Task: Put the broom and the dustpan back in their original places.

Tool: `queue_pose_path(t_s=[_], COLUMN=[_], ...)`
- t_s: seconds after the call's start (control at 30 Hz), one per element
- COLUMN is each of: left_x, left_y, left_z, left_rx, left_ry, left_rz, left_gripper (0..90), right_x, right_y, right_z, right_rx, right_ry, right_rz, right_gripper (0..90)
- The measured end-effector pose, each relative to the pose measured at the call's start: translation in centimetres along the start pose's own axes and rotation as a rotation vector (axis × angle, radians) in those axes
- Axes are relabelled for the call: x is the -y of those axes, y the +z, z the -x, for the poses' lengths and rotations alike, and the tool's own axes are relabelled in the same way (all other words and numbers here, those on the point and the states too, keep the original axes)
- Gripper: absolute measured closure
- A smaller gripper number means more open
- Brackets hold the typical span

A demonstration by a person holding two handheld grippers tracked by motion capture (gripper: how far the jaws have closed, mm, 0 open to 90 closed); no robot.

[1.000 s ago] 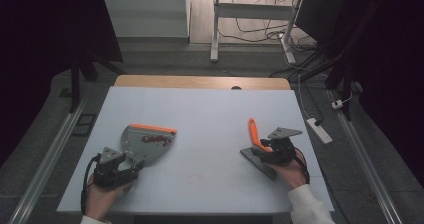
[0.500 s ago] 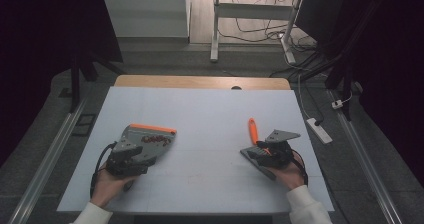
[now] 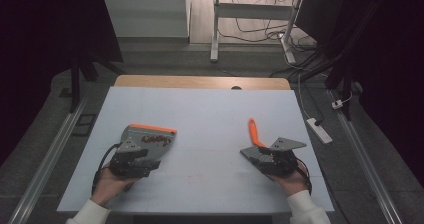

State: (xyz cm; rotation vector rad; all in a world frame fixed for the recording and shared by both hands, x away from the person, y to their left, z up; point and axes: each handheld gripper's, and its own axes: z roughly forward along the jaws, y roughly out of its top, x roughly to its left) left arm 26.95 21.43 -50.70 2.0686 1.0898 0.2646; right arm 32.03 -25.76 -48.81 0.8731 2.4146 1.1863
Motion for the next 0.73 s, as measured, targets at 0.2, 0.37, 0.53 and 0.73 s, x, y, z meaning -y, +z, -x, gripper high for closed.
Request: queue_pose_path(t_s=[0.2,0.37,0.53,0.73], left_x=[0.09,0.20,0.20,0.21], left_y=[-0.13,0.07,0.03,0.03], left_z=[0.08,0.00,-0.08,-0.05], left_rx=[-0.002,0.002,0.005,0.005], left_ry=[-0.007,-0.012,-0.015,-0.013], left_rz=[-0.001,-0.008,-0.009,-0.012], left_gripper=[32.1,32.1,32.1,32.0], right_x=[-0.03,-0.08,-0.02,0.00], right_y=[-0.16,-0.19,-0.14,-0.08], right_z=[-0.16,-0.22,-0.17,-0.17], right_rx=[-0.005,-0.003,-0.001,-0.005], right_ry=[-0.014,-0.025,-0.021,-0.023], right_rz=[0.010,0.012,0.008,0.000], right_gripper=[44.9,45.0,44.9,44.9])
